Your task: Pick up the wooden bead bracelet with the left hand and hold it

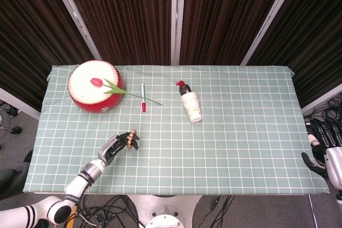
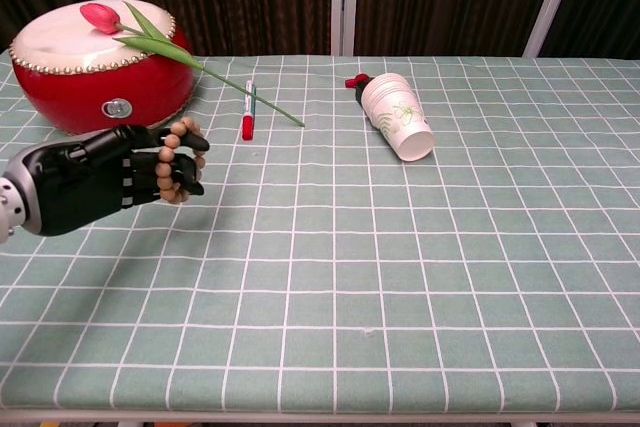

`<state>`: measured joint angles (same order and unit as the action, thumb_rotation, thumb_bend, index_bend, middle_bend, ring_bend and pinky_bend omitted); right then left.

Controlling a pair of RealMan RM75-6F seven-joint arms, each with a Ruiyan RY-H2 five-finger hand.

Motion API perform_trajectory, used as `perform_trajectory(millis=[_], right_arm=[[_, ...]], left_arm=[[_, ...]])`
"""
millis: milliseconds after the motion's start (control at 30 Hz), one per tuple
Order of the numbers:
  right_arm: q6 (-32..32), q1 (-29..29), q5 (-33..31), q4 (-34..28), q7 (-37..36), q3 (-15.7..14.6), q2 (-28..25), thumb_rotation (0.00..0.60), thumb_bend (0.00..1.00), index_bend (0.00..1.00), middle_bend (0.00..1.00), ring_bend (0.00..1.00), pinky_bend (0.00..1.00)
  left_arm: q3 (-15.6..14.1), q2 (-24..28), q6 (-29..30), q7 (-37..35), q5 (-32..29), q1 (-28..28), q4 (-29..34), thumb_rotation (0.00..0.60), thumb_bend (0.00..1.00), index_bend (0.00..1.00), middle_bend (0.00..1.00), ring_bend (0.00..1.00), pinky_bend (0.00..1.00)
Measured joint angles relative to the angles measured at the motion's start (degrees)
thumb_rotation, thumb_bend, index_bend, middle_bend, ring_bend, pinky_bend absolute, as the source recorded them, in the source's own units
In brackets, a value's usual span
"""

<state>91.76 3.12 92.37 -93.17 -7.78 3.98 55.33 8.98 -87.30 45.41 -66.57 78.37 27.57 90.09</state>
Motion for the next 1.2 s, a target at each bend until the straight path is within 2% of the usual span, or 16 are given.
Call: perform_trajectory(millis=[133, 200, 267, 367, 433, 567, 800, 967, 1200], right_arm=[[-0.1, 0.0, 0.0, 0.1, -0.1, -0.1, 0.1, 0.6, 0.21, 0.0, 0.09, 0.0, 0.0], [-0.1, 0.0, 0.0, 0.2, -0.1, -0.1, 0.1, 0.6, 0.21, 0.0, 0.09, 0.0, 0.0], [-0.1, 0.0, 0.0, 0.2, -0.2, -0.1, 0.2, 0.6, 0.21, 0.0, 0.09, 0.0, 0.0], [-0.2, 0.0, -0.1, 0.3, -0.1, -0.1, 0.2, 0.6, 0.21, 0.0, 0.09, 0.0, 0.0], [-0.3, 0.1, -0.1, 0.3, -0.1, -0.1, 0.2, 0.6, 0.21, 0.0, 0.09, 0.0, 0.0], [-0.5, 0.2, -0.2, 0.3, -0.1, -0.1, 0.2, 0.6, 0.21, 0.0, 0.09, 0.0, 0.0], [-0.5, 0.2, -0.1, 0.2, 0.0, 0.0, 0.2, 0.6, 0.21, 0.0, 0.09, 0.0, 0.0], [-0.5, 0.2, -0.2, 0.1, 0.1, 0.0, 0.1, 0.6, 0.21, 0.0, 0.09, 0.0, 0.0], [-0.4, 0.2, -0.2, 0.1, 0.1, -0.1, 0.1, 0.6, 0.21, 0.0, 0.09, 0.0, 0.0]], left_arm=[[-0.3, 0.1, 0.5, -1.1, 1.1, 0.2, -0.6, 0.017, 0.53, 0.43, 0.54, 0.4, 0.11], [-0.5, 0.1, 0.6, -1.0, 1.1, 0.3, -0.8, 0.019, 0.5, 0.45, 0.55, 0.4, 0.11], [-0.6, -0.1, 0.8, -0.4, 0.9, 0.4, -1.0, 0.071, 0.5, 0.47, 0.57, 0.4, 0.11], [-0.6, -0.2, 0.7, -0.1, 0.3, 0.6, -1.0, 0.239, 0.5, 0.51, 0.61, 0.41, 0.11], [-0.5, -0.3, 0.7, 0.5, -0.5, 0.6, -1.0, 0.285, 0.5, 0.53, 0.62, 0.41, 0.11], [-0.4, -0.5, 0.8, 1.8, -1.9, 0.6, -0.9, 0.337, 0.5, 0.57, 0.65, 0.43, 0.11], [-0.3, -0.6, 1.0, 3.0, -3.0, 0.4, -0.4, 0.347, 0.51, 0.58, 0.66, 0.44, 0.11], [-0.1, -0.5, 0.8, 2.8, -3.3, 0.3, -0.2, 0.282, 0.49, 0.59, 0.67, 0.44, 0.11], [0.1, -0.7, 0.9, 3.9, -4.0, 0.1, -0.2, 0.304, 0.48, 0.65, 0.72, 0.47, 0.11]])
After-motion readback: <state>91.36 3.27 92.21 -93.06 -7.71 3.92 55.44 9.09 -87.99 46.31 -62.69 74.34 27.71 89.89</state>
